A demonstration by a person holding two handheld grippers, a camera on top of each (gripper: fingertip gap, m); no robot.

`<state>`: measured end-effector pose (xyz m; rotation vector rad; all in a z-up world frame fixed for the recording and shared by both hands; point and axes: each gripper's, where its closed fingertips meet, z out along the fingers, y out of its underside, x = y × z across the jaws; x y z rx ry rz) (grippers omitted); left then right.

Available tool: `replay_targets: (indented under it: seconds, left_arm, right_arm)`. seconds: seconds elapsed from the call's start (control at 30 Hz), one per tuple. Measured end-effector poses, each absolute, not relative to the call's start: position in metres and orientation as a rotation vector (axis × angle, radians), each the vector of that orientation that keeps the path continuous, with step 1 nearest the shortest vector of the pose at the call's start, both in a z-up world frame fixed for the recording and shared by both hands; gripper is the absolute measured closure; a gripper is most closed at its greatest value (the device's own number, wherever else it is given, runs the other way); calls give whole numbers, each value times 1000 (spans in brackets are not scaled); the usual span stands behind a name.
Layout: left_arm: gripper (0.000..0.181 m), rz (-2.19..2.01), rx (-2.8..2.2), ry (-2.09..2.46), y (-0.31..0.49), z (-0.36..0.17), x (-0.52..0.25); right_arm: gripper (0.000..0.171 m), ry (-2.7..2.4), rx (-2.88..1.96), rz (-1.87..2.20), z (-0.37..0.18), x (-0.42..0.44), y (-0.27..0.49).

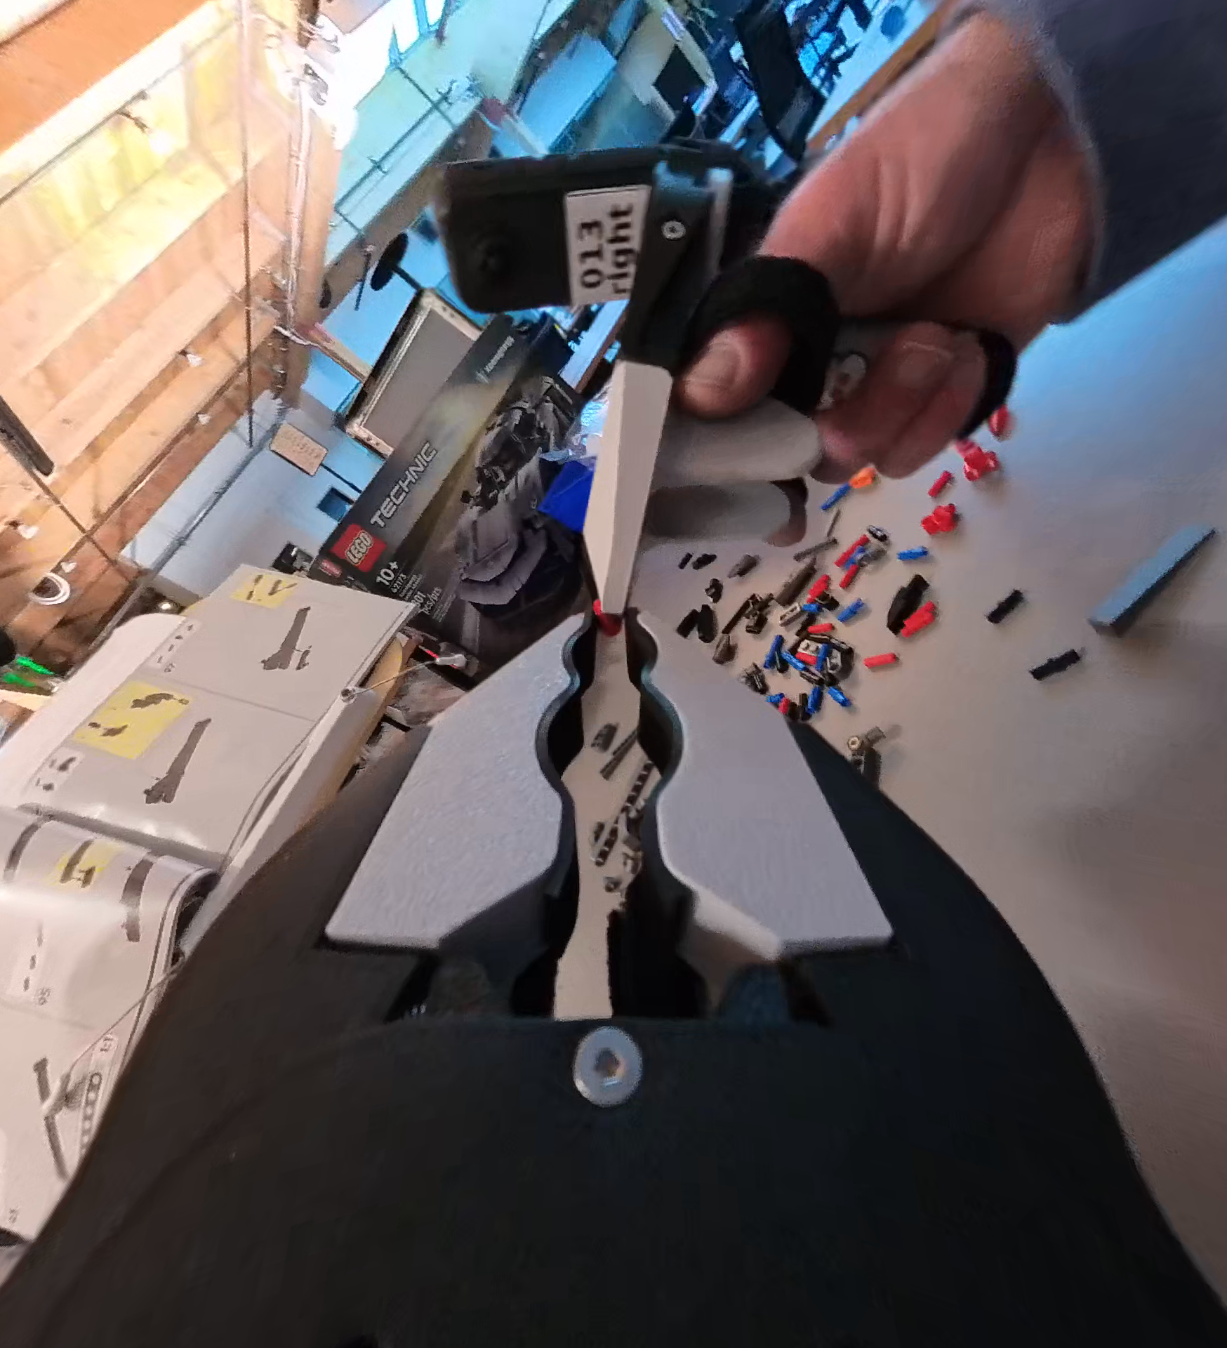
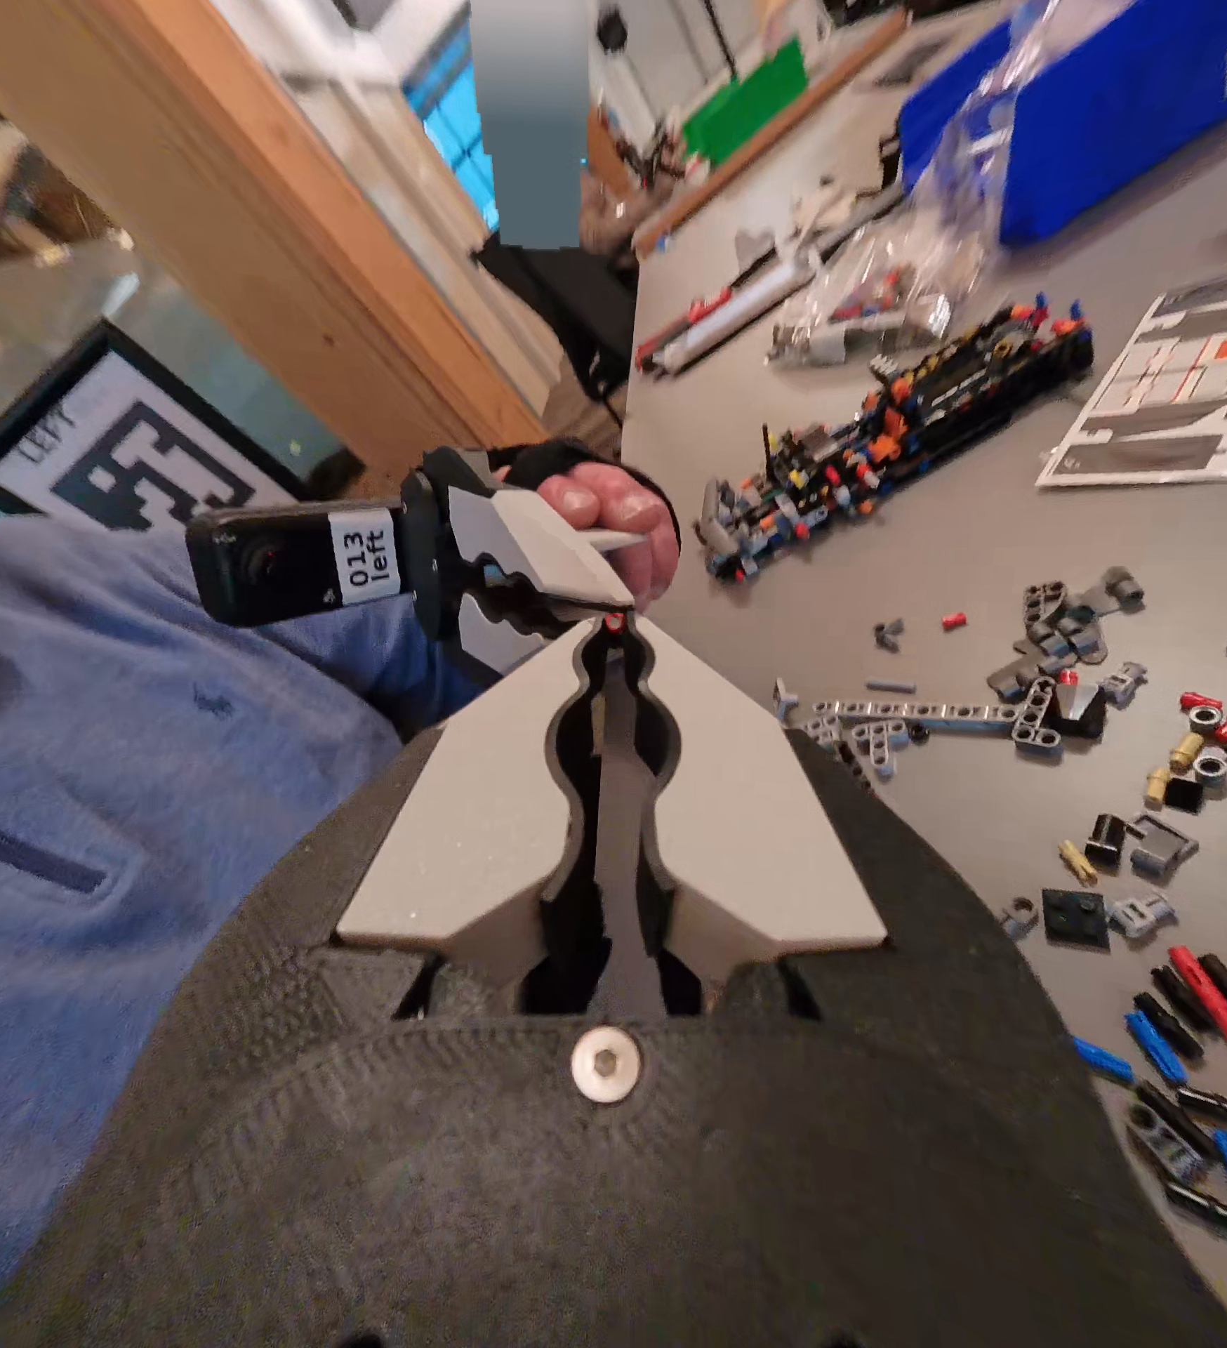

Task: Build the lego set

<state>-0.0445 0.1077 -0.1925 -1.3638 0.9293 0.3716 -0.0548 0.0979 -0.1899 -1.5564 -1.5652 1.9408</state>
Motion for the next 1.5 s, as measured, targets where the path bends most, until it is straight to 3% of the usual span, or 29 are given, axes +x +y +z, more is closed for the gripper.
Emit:
replay_targets:
  seconds: [0.37, 0.63, 0.93, 1.07, 1.5]
  left_arm:
    - [178, 313, -1350, 926, 113, -182, -39]
    - [179, 208, -1471, 1041, 117, -199, -38]
    - [178, 18, -1960, 1394, 122, -292, -38]
    - [178, -4, -2044, 1441, 129, -308, -38]
    - [178, -276, -2112, 1326, 138, -302, -22]
  right_arm:
    - [170, -1269, -1447, 2137, -178, -48, 104]
    - [166, -1302, -1472, 1989, -190, -39, 122]
    - [161, -1845, -1533, 1218, -292, -24, 145]
    - [160, -2011, -1427, 994, -323, -25, 145]
    - [169, -1957, -969, 569, -292, -29, 138]
